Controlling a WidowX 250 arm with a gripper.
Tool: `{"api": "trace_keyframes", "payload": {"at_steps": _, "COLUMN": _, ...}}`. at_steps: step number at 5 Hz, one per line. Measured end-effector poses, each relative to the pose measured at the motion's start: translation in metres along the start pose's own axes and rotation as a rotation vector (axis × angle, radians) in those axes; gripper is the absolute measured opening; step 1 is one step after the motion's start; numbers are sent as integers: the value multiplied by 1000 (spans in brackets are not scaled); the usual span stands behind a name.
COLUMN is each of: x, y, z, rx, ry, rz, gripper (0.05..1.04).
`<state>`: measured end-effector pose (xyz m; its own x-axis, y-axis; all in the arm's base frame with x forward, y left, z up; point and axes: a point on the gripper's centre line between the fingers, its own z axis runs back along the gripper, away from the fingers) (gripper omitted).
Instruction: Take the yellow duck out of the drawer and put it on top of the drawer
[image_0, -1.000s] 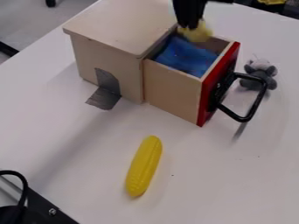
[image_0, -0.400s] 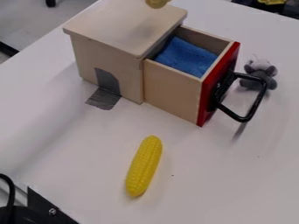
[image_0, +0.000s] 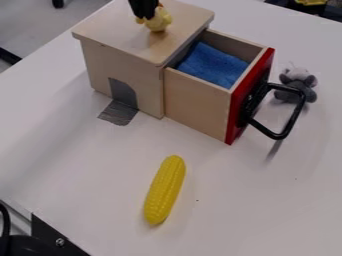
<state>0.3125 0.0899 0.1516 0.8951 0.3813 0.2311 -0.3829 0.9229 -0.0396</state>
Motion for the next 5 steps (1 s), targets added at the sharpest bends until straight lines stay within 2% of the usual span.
{"api": "trace_keyframes", "payload": {"at_steps": 1, "x": -2, "y": 4, "z": -2, "rx": 6, "ry": 13, "rz": 9, "gripper": 209}}
{"api": "trace_keyframes", "payload": {"at_steps": 2, "x": -6, "y": 1, "z": -2, "rx": 20, "ry": 32, "rz": 7, "gripper": 468}}
{"api": "trace_keyframes", "payload": {"at_steps": 3, "x": -8, "y": -5, "z": 11, "rx": 22, "ry": 8, "rz": 3, "gripper": 789}}
{"api": "trace_keyframes", "payload": {"at_steps": 4, "x": -11, "y": -20, "z": 28, "rx": 20, "ry": -21, "rz": -32, "gripper": 999}}
{"api": "trace_keyframes", "payload": {"at_steps": 5, "x": -14, "y": -29, "z": 38, "rx": 7, "ry": -31, "rz": -64, "gripper": 1001}}
